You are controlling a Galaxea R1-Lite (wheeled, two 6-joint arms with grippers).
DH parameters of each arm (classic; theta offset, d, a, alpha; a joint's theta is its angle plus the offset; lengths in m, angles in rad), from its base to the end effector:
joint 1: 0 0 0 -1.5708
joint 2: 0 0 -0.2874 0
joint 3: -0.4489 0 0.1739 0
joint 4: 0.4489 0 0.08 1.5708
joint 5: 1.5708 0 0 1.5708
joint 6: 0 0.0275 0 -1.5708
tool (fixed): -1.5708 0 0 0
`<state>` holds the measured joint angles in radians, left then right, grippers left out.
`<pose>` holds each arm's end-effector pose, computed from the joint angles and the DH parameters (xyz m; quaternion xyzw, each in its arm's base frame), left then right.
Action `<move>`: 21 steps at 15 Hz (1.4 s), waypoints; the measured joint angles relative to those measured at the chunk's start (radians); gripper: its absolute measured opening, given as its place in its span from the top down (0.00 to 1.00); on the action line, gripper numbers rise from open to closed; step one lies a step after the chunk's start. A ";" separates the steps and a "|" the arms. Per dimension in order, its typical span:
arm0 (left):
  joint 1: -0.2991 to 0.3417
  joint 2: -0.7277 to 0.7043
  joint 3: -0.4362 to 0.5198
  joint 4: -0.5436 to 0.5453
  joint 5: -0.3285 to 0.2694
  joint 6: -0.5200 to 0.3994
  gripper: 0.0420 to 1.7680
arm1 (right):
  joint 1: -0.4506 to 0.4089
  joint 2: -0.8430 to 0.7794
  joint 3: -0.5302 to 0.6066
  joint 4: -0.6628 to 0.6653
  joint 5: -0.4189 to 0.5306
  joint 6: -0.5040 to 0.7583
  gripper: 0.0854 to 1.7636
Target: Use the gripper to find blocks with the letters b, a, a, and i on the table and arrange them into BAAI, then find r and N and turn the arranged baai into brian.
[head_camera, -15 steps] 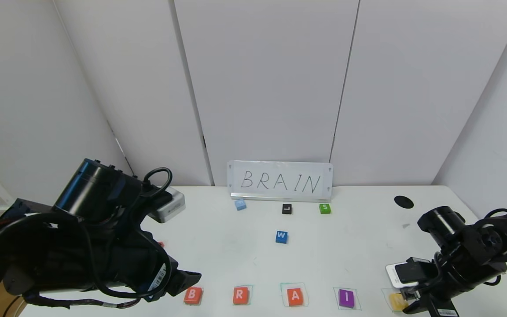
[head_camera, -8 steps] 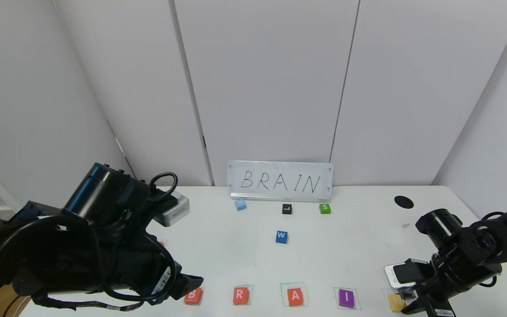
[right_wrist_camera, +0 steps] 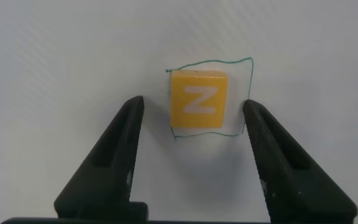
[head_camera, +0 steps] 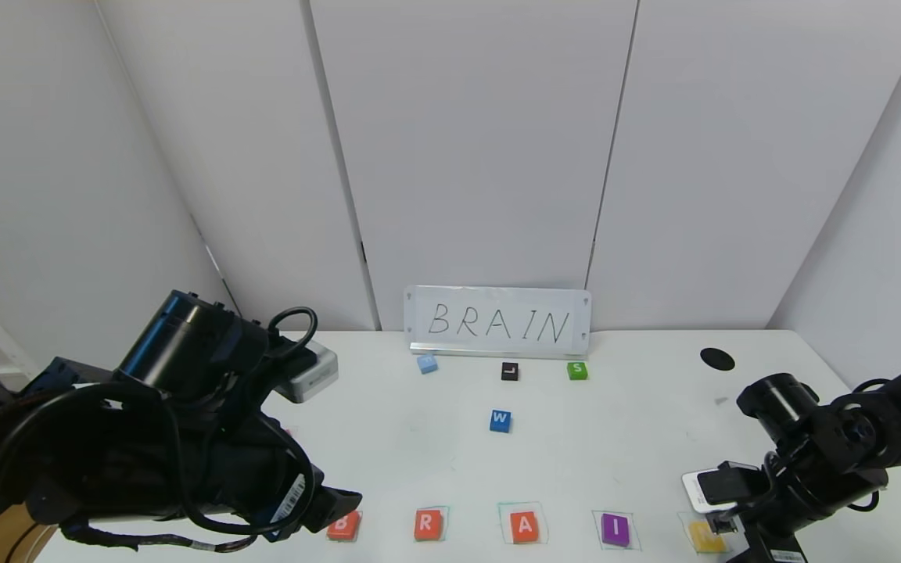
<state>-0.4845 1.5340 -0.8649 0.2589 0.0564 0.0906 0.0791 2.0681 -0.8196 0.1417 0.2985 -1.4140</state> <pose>0.1985 -0.1027 0.1632 0.1590 0.4222 -0.2093 0.8675 0.2759 0.0300 0.0233 -0.4367 0.3904 0.5231 0.6191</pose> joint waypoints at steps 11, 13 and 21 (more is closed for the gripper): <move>0.000 0.000 0.000 0.000 0.000 0.000 0.03 | 0.000 0.001 0.000 0.003 0.000 0.002 0.12; -0.001 -0.016 -0.001 -0.001 0.010 0.000 0.03 | 0.008 -0.021 0.003 0.042 0.023 0.063 0.10; -0.001 -0.066 -0.006 -0.002 0.015 -0.004 0.03 | 0.057 -0.308 -0.064 0.134 0.138 0.738 0.06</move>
<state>-0.4853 1.4681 -0.8711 0.2570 0.0711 0.0864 0.1366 1.7598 -0.8832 0.2755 0.4366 -0.6764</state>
